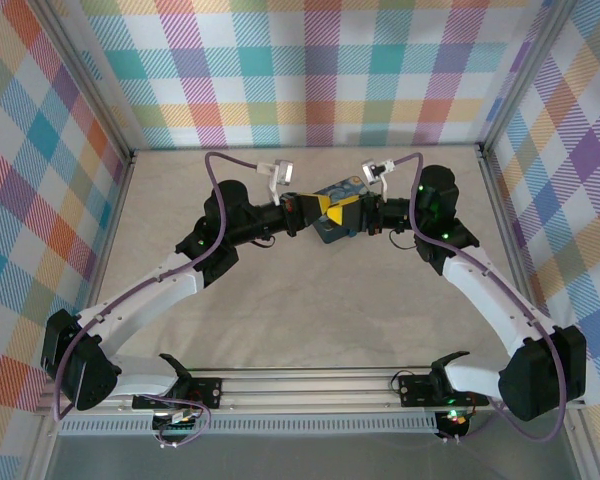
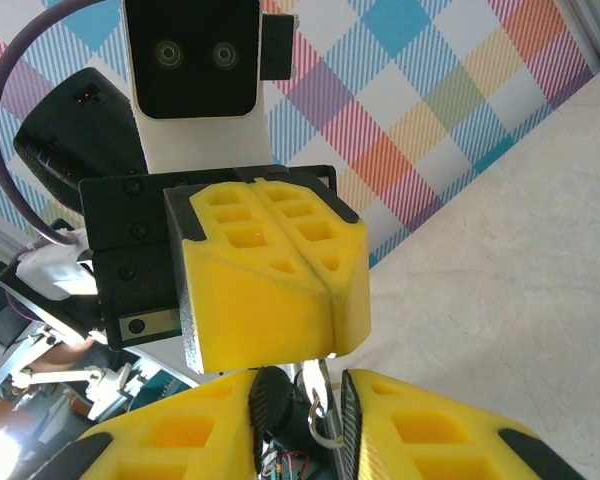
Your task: Unlock the padlock with the key
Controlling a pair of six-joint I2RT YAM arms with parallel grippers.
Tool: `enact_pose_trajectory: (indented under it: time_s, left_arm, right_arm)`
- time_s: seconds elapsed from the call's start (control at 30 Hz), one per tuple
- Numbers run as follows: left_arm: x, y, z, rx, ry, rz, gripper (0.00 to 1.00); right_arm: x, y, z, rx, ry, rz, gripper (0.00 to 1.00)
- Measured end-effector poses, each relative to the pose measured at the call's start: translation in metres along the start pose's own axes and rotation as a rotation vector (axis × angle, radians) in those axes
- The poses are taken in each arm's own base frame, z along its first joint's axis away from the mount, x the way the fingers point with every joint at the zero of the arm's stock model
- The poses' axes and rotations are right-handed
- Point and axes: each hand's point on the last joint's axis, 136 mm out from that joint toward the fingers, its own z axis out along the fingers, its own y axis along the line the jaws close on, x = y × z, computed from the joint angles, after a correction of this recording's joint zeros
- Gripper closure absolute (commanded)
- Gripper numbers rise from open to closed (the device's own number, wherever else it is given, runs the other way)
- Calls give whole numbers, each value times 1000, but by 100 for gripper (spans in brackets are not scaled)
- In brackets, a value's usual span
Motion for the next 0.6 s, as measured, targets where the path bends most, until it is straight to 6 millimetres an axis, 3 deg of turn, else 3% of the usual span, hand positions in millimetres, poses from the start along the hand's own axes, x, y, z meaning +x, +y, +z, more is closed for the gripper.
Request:
enact_pose_trajectory:
  time_s: [0.6]
  left_arm:
    - [-1, 5, 2, -18, -8, -7, 100]
  right_arm:
    - [4, -7, 6, 2, 14, 31, 85]
